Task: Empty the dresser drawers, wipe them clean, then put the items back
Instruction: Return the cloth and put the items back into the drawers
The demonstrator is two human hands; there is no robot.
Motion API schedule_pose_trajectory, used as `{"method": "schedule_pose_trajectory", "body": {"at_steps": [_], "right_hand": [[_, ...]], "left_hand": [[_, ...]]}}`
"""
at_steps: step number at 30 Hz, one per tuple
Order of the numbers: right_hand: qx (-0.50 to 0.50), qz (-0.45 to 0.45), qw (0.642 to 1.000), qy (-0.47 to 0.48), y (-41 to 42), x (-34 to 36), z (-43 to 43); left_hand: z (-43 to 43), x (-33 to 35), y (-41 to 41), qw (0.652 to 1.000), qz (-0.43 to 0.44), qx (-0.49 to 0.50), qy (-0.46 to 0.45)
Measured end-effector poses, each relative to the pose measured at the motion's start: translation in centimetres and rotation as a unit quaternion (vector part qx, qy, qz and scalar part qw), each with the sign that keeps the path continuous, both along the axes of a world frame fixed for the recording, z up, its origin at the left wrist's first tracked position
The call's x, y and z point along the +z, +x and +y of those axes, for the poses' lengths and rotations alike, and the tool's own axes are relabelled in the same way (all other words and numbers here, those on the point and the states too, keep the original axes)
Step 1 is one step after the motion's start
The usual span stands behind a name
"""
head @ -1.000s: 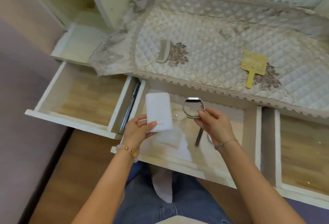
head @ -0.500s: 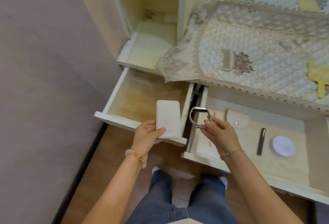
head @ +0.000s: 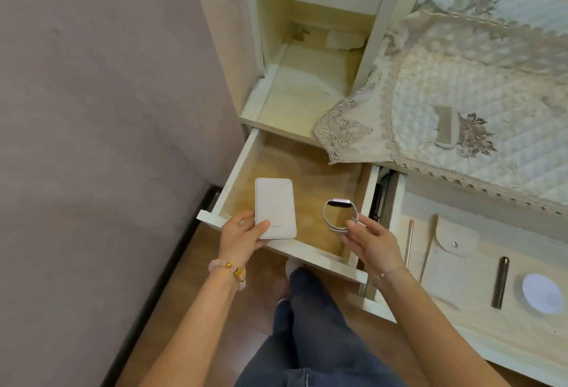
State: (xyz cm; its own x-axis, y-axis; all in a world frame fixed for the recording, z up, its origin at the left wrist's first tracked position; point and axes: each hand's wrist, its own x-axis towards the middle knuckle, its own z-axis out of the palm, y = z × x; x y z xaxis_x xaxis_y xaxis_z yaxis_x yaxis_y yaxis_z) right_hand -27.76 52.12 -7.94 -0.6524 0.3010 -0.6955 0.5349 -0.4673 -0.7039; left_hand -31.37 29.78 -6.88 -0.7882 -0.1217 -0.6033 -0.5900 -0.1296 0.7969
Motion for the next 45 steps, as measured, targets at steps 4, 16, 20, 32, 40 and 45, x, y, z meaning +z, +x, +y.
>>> {"method": "schedule_pose_trajectory", "body": {"at_steps": [4,16,20,32,40,45], "right_hand": [[-0.013,-0.024,1.000,-0.011,-2.5,-1.8,-0.5],[-0.044,-0.123,0.991,-0.020,-9.2,-7.0,-2.7],[-0.072,-0.138,0.987,-0.040,-10.3,-8.0,-3.3],[-0.129,-0.163,0.978,-0.022,-10.4,-10.0,-4.9],[-0.088,-0.173,0.979,0.055,-9.8,-10.6,-5.1],[-0.080,-0.189,0.974,0.096,-9.6,-10.4,-5.3]], "left_hand": [[0.3,-1.7,-3.9,0.999,-0.021,-0.035,-0.035],[0.7,-9.0,-12.2,0.974,-0.137,-0.115,-0.140],[0.6,-10.2,-13.3,0.969,-0.165,-0.126,-0.130],[-0.1,-11.9,-14.4,0.954,-0.178,-0.185,-0.155],[0.2,-11.3,-13.8,0.929,-0.138,-0.248,-0.238],[0.6,-10.4,-13.8,0.894,-0.107,-0.312,-0.302]]}}
